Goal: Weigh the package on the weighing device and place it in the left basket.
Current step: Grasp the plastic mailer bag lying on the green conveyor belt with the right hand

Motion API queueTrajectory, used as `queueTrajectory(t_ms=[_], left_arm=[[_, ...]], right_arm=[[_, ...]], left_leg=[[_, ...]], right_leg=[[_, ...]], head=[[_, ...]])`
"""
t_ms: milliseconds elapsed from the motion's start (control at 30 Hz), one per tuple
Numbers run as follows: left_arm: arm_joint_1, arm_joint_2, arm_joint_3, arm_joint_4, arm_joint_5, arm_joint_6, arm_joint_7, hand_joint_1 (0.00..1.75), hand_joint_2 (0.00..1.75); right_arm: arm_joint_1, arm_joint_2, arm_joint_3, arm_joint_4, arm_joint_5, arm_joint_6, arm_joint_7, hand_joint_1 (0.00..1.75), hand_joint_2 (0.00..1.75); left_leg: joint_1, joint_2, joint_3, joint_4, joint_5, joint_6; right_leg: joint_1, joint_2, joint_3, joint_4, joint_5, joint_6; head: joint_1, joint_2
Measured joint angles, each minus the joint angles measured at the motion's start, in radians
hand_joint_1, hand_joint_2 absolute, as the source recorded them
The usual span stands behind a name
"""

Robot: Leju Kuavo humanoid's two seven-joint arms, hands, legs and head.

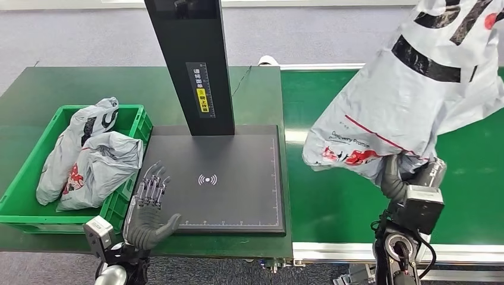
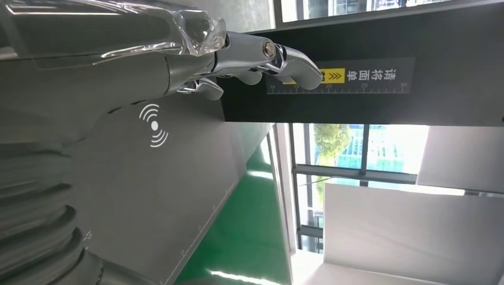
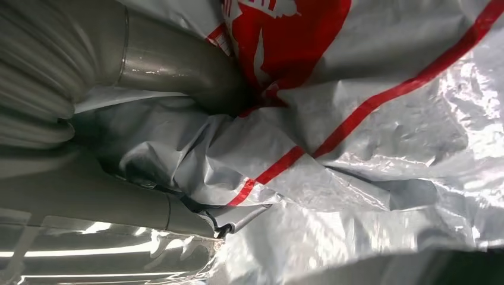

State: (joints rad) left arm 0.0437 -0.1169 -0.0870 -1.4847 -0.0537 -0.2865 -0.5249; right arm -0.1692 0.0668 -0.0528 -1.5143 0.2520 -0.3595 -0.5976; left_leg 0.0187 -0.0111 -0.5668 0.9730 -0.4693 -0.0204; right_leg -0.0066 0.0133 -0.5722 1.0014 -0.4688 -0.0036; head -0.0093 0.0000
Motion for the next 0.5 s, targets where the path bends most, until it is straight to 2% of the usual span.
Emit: queueTrajectory(t_ms=[133,233,367,500], left_arm=[[0.0,0.001,0.0,-0.005,0.007,0.013,0.0,0.0,1.75],[0.001,0.001,0.002,-0.017,0.015,0.034,-0.01,0.0,1.75],[0.004,0.001,0.007,-0.037,0.016,0.068,-0.05,0.0,1.75],[0.005,-0.002,0.016,-0.059,-0.026,0.144,-0.09,0.0,1.75]], right_arm=[[0.013,0.012,0.003,-0.061,-0.021,-0.022,-0.048,1.75,1.75],[0.016,0.009,0.033,-0.086,0.021,0.025,-0.035,1.75,1.75],[0.004,-0.013,0.131,-0.06,0.157,0.212,0.08,1.75,1.75],[-0.049,-0.041,0.258,0.073,0.281,0.405,0.216,1.75,1.75]], left_leg=[[0.0,0.0,0.0,0.0,0.0,0.0],[0.0,0.0,0.001,0.0,0.0,0.0],[0.0,0.0,0.0,0.0,0.0,0.0],[0.0,0.0,0.0,0.0,0.0,0.0]], right_leg=[[0.0,0.0,0.001,0.0,0.0,0.0],[0.0,0.0,0.001,0.0,0.0,0.0],[0.0,0.0,0.001,0.0,0.0,0.0],[0.001,0.0,0.001,0.0,0.0,0.0]], head=[[0.0,0.0],[0.0,0.0],[0.0,0.0],[0.0,0.0]])
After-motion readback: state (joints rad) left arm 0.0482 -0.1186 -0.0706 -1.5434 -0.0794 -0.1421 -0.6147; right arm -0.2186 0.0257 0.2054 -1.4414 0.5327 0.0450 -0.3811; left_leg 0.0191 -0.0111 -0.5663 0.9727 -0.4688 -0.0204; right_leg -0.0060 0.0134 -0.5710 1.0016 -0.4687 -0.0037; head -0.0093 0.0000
